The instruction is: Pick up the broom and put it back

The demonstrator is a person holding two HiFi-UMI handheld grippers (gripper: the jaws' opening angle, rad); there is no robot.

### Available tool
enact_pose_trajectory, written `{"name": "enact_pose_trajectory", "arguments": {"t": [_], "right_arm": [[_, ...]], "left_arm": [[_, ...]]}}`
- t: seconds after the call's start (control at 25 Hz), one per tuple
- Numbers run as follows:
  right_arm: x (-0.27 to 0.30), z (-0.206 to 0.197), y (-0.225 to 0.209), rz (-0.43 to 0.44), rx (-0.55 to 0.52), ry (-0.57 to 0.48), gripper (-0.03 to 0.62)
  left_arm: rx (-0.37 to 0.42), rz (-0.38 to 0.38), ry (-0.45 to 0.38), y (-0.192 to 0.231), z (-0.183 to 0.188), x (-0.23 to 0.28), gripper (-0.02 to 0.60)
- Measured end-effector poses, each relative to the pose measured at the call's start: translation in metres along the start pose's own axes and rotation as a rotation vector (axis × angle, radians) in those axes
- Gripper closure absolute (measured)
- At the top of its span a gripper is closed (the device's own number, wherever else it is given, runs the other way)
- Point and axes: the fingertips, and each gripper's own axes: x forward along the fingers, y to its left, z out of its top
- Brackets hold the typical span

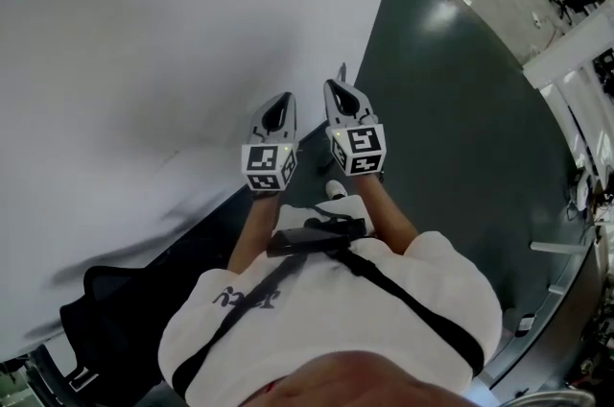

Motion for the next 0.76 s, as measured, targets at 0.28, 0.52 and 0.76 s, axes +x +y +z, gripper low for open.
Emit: {"name": "enact_pose_trajectory", "arguments": {"t": [0.28, 0.52, 0.76], "right_arm": [[-0.018, 0.01, 0.013, -0.04, -0.012, -0.027, 0.586], [-0.043, 0.006, 0.017, -0.1, -0.028, -0.021, 0.586], [-0.064, -0.017, 0.052, -0.112, -0.021, 0.021, 0.586]], "left_arm": [[-0.002, -0.007, -0.028, 0.0, 0.005, -0.021, 0.571], [0.003, -0.054, -0.042, -0.014, 0.003, -0.039, 0.571], [0.04, -0.08, -0.06, -0.009, 0.002, -0.076, 0.571]]}}
